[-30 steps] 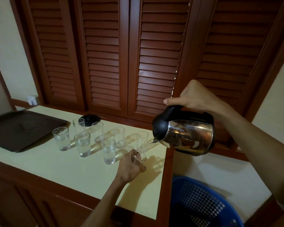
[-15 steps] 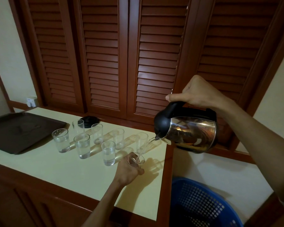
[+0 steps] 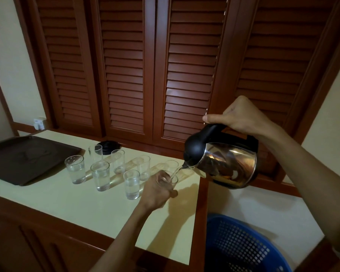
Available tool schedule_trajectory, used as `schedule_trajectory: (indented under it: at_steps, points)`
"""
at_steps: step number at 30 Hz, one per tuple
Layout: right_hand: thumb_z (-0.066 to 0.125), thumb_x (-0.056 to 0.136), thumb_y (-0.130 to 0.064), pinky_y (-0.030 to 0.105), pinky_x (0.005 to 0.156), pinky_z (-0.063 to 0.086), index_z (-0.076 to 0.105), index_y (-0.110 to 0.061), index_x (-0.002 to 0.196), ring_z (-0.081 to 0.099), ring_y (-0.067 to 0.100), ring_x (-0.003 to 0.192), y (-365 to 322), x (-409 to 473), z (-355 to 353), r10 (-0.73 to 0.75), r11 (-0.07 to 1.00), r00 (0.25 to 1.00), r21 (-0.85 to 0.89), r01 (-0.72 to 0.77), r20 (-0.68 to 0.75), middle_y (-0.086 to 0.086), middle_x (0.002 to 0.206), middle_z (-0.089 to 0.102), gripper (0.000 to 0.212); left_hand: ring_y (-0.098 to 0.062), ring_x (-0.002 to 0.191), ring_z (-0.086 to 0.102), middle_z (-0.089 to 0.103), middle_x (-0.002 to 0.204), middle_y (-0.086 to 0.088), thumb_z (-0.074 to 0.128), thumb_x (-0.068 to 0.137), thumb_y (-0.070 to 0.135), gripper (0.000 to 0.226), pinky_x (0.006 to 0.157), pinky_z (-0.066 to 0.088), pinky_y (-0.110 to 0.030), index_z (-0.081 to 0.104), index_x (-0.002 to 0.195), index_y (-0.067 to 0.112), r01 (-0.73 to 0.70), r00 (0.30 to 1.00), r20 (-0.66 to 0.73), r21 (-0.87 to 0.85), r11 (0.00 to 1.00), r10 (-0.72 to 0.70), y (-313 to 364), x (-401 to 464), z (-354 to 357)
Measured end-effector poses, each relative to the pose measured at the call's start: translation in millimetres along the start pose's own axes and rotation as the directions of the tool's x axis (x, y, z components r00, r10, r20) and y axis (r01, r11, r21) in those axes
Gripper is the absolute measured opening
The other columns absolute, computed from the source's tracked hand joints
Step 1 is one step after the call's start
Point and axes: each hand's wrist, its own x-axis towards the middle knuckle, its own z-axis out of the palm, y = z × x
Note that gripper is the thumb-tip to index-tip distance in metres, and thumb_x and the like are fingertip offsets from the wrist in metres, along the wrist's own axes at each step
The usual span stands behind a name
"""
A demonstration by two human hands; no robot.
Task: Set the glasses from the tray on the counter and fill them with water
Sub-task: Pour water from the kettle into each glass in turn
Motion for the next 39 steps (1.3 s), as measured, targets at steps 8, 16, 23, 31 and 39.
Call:
schedule_trajectory:
  at_steps: [8, 16, 23, 31, 39]
  points:
    - [0.08, 0.078, -0.048, 0.021, 0.038, 0.029, 0.06, 0.012, 0.062, 0.034, 0.009, 0.03, 13.0, -14.0, -3.9, 0.15, 0.945, 0.969, 0.318, -0.082, -0.196, -0.003, 0.036, 0.041, 0.065, -0.015, 0.075, 0.068, 0.073, 0.083, 0.004, 0.078, 0.067, -0.011, 0.04, 0.067, 0.052, -0.028, 0.068, 0.089, 0.021, -0.057, 0.998, 0.005, -0.11, 0.992, 0.058, 66.6, 16.4, -31.7]
    - [0.081, 0.08, -0.043, 0.019, 0.033, 0.027, 0.068, -0.011, 0.063, 0.038, 0.009, 0.031, 9.8, -28.9, -8.8, 0.34, 0.734, 0.902, 0.675, -0.078, -0.265, -0.004, 0.04, 0.048, 0.039, -0.011, 0.067, 0.064, 0.069, 0.077, 0.0, 0.072, 0.078, -0.008, 0.026, 0.064, 0.051, -0.026, 0.071, 0.099, 0.008, -0.092, 0.987, 0.121, -0.1, 0.991, 0.104, 105.4, 30.4, -59.7]
    - [0.082, 0.079, -0.043, 0.022, 0.038, 0.03, 0.072, -0.016, 0.077, 0.038, 0.009, 0.037, 23.2, -52.5, 10.9, 0.499, 0.523, 0.838, 0.848, -0.088, -0.22, -0.004, 0.047, 0.048, 0.029, -0.022, 0.091, 0.073, 0.075, 0.1, -0.009, 0.08, 0.079, 0.001, 0.036, 0.077, 0.058, -0.033, 0.068, 0.112, 0.0, -0.118, 0.983, 0.116, -0.199, 0.973, 0.143, 98.5, 35.2, -58.5]
    - [0.079, 0.084, -0.037, 0.021, 0.035, 0.029, 0.073, -0.012, 0.075, 0.038, 0.008, 0.035, 49.9, -85.0, 68.5, 0.592, 0.46, 0.76, 0.887, -0.045, -0.268, -0.004, 0.043, 0.048, 0.028, -0.027, 0.091, 0.074, 0.075, 0.096, -0.009, 0.082, 0.075, -0.005, 0.033, 0.078, 0.063, -0.036, 0.067, 0.098, 0.013, -0.031, 0.996, 0.072, -0.188, 0.982, 0.045, 4.2, 39.5, -20.8]
    - [0.083, 0.08, -0.037, 0.021, 0.035, 0.028, 0.067, -0.006, 0.071, 0.039, 0.009, 0.034, 66.4, -88.6, 91.7, 0.65, 0.467, 0.715, 0.877, -0.111, -0.256, -0.004, 0.041, 0.049, 0.036, -0.038, 0.095, 0.073, 0.076, 0.097, -0.014, 0.084, 0.069, -0.004, 0.035, 0.084, 0.062, -0.049, 0.069, 0.098, 0.008, 0.06, 0.998, 0.035, -0.16, 0.985, -0.055, -55.9, 34.1, 6.7]
